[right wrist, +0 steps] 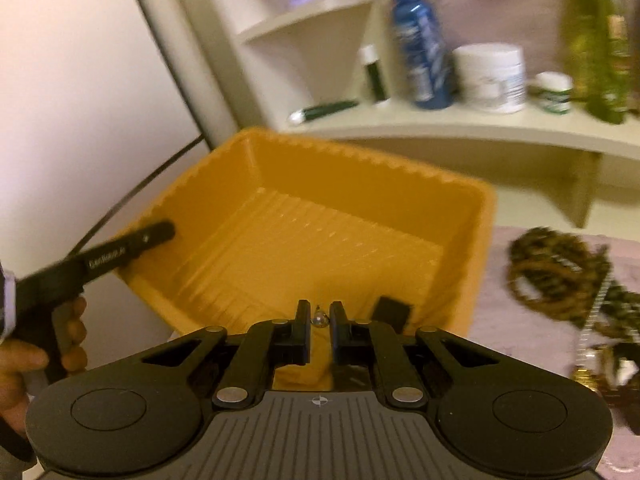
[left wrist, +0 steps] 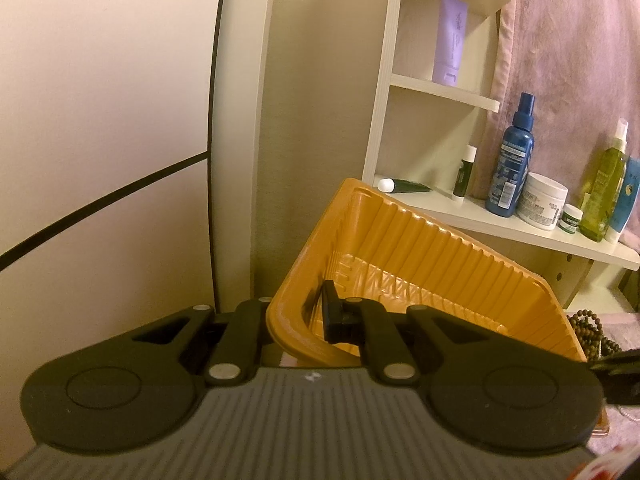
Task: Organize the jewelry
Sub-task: 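Move the right gripper back to the jewelry pile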
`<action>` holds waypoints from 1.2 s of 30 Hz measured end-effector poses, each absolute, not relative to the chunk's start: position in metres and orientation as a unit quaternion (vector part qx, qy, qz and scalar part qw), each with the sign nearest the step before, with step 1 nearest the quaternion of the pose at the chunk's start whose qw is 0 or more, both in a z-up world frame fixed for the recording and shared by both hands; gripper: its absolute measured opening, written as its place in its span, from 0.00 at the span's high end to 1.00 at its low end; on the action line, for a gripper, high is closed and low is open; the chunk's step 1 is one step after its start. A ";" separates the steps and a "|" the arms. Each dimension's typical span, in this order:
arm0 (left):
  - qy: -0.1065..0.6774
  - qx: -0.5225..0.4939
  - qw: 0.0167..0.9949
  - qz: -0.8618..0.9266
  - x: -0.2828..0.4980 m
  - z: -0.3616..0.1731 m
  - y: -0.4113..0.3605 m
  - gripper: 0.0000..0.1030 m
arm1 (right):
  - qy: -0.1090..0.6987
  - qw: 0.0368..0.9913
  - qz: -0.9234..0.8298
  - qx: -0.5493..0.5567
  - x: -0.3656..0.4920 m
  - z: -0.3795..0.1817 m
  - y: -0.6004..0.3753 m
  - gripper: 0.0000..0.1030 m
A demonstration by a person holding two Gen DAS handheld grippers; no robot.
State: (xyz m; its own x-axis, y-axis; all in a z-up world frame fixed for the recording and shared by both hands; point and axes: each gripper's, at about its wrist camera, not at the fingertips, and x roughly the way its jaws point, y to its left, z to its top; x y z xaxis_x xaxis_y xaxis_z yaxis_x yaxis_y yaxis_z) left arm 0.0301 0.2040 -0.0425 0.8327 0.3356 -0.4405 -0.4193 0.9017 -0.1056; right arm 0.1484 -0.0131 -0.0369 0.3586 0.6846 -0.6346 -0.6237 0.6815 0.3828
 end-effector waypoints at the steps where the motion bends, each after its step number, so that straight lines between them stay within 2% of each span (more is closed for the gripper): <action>1: 0.210 -0.100 0.952 0.198 0.030 -0.042 0.204 0.91 | 0.407 0.822 0.397 0.032 0.149 -0.040 -0.008 0.91; 9: 0.212 -0.104 0.951 0.198 0.029 -0.044 0.206 0.91 | 0.411 0.821 0.396 0.019 0.153 -0.053 0.003 0.90; 13: 0.213 -0.104 0.951 0.198 0.030 -0.043 0.206 0.91 | 0.407 0.821 0.399 0.020 0.152 -0.049 0.000 0.86; 14: 0.213 -0.104 0.951 0.199 0.030 -0.043 0.206 0.91 | 0.405 0.822 0.399 0.021 0.150 -0.047 -0.001 0.81; 15: 0.213 -0.105 0.951 0.199 0.030 -0.043 0.206 0.91 | 0.403 0.822 0.401 0.023 0.149 -0.046 -0.003 0.70; 17: 0.214 -0.104 0.951 0.199 0.031 -0.043 0.206 0.91 | 0.394 0.827 0.400 0.030 0.147 -0.042 -0.006 0.60; 26: 0.215 -0.101 0.951 0.200 0.032 -0.043 0.205 0.91 | 0.375 0.843 0.382 0.054 0.149 -0.024 -0.032 0.58; 36: 0.215 -0.099 0.951 0.200 0.032 -0.043 0.205 0.91 | 0.350 0.875 0.323 0.091 0.142 -0.020 -0.116 0.58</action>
